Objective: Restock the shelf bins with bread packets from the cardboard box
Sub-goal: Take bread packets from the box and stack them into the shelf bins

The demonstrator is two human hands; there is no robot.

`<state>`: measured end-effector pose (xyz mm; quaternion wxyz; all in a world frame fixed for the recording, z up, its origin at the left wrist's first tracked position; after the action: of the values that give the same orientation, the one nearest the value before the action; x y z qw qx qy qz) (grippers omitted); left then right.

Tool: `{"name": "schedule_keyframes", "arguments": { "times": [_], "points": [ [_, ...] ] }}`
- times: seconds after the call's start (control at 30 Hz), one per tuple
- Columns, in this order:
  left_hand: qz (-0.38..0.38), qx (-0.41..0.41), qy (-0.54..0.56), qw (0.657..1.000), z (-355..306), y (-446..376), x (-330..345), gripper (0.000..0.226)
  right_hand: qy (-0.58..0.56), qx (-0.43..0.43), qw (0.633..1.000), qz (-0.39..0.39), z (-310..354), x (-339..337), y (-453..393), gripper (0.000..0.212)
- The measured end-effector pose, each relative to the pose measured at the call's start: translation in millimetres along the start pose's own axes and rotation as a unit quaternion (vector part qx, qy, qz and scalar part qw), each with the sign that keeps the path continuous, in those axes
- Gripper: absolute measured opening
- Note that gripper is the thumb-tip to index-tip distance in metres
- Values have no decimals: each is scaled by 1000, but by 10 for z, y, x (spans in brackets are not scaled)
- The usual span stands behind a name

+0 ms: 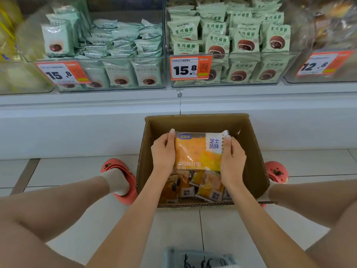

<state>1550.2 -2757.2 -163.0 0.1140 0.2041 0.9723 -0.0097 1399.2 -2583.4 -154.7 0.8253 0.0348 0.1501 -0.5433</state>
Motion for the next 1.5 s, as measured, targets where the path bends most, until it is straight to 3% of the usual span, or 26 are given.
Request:
{"name": "schedule_keyframes", "arguments": {
  "times": [0.2,0.3,0.53,0.67,0.83,0.93,1.1,1.2,1.27,1.3,1.4,1.5],
  "points": [
    [-26,174,-155,972,-448,19,-84,32,50,-52,997,16,88,-55,-88,28],
    [-25,204,-149,967,-597,29,-114,31,83,-78,993,21,150,-66,-143,23],
    [-31,238,-119,964,-1063,-20,-247,28,-104,-6,992,72,394,4,-229,31],
    [-37,264,-104,958,-1429,-80,-323,39,-106,-12,990,93,650,4,-311,33],
    [-33,358,-124,925,-2074,-72,-373,32,-104,-10,974,201,1102,65,-489,13],
    [-59,396,-105,910,-2531,-91,-429,34,-170,8,957,234,1487,3,-650,41],
    [-86,447,-95,885,-3422,-194,-456,33,-148,-60,956,247,2314,-214,-1035,23],
    [-97,442,-147,879,-3865,-403,-383,37,-180,-85,956,215,2820,-495,-1454,49],
    [-142,430,-252,856,-4033,-609,-295,38,-214,-109,952,189,3184,-729,-1730,71],
    [-172,448,-291,828,-4128,-655,-257,36,-226,-125,950,177,3369,-845,-1870,76],
    [-200,568,-306,738,-4439,-705,17,31,-211,-180,949,153,3954,-1042,-2237,63],
    [-196,559,-355,723,-4597,-1117,337,45,-174,-205,954,134,4390,-971,-2630,53]
  ]
}}
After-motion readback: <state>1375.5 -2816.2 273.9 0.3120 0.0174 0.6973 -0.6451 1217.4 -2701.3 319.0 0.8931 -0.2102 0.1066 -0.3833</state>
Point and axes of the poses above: each hand's wrist, its own y-axis away from the middle knuckle, its own x-axis out of the palm, z = x × y, the point moved 10 cm from there along -y, towards the middle knuckle, and after that the axes turned 3 degrees about y, right-handed, at the moved point
